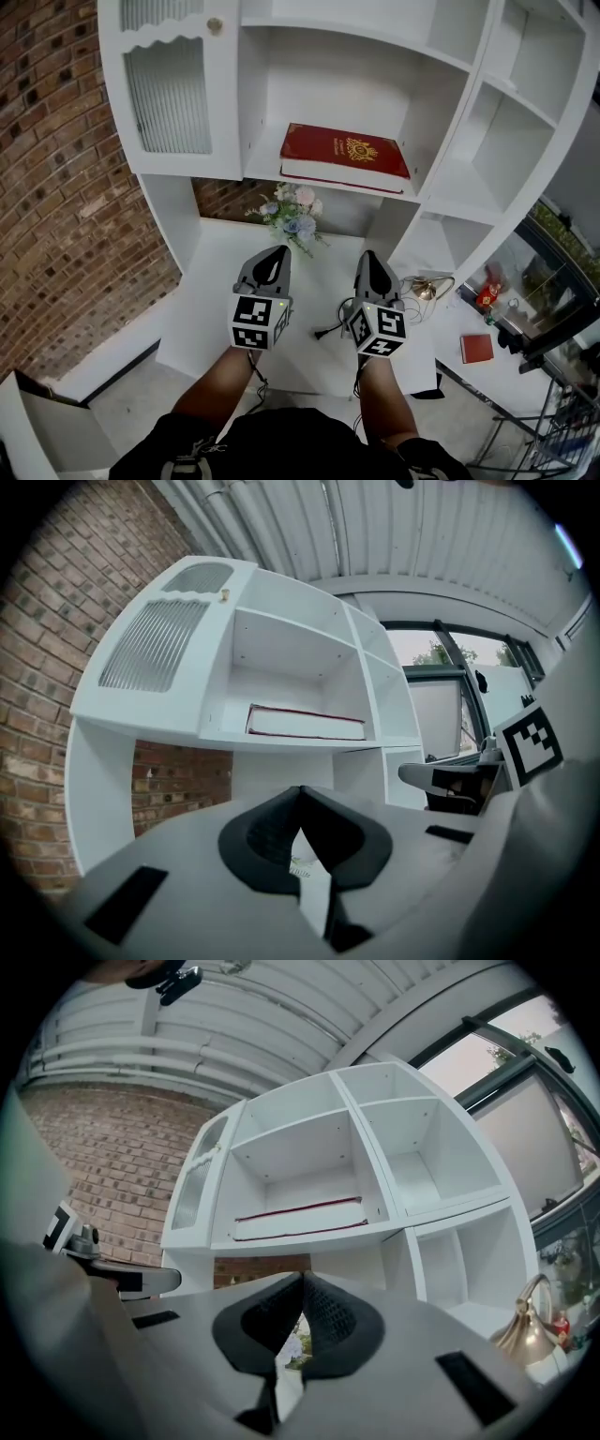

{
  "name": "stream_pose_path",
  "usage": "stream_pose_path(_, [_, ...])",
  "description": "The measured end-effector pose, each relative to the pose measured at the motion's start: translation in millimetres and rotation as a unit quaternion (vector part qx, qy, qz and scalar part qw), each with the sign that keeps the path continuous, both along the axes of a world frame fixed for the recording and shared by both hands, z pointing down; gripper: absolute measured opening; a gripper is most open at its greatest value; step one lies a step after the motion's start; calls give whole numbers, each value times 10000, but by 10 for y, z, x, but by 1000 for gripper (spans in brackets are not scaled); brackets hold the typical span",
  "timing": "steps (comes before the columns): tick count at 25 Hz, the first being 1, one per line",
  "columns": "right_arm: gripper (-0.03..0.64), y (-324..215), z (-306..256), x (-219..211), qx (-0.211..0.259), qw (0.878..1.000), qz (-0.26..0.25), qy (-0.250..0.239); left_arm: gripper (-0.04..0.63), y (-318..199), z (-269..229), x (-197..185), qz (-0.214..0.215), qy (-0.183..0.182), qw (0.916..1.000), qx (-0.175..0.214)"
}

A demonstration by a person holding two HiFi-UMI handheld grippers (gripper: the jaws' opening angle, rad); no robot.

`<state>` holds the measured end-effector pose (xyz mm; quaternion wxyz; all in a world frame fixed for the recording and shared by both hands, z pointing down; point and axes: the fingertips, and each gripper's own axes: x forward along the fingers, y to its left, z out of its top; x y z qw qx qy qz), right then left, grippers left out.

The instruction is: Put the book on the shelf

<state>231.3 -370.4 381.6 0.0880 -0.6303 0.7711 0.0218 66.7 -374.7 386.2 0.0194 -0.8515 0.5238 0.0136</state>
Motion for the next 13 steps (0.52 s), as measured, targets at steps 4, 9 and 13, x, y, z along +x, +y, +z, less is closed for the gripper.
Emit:
stream_pose_path(4, [14, 75, -9, 10, 18, 10000, -1, -14, 12, 47, 8, 36, 43, 13, 10000, -62])
stream_pose_path(9, [14, 144, 9, 23, 6, 10000, 27, -18, 12, 103, 7, 74, 99, 30, 9999, -134])
stream_pose_path(13, [12, 196, 29, 20, -33, 10000, 39, -1, 12, 159, 7, 85, 120, 38, 9998, -180])
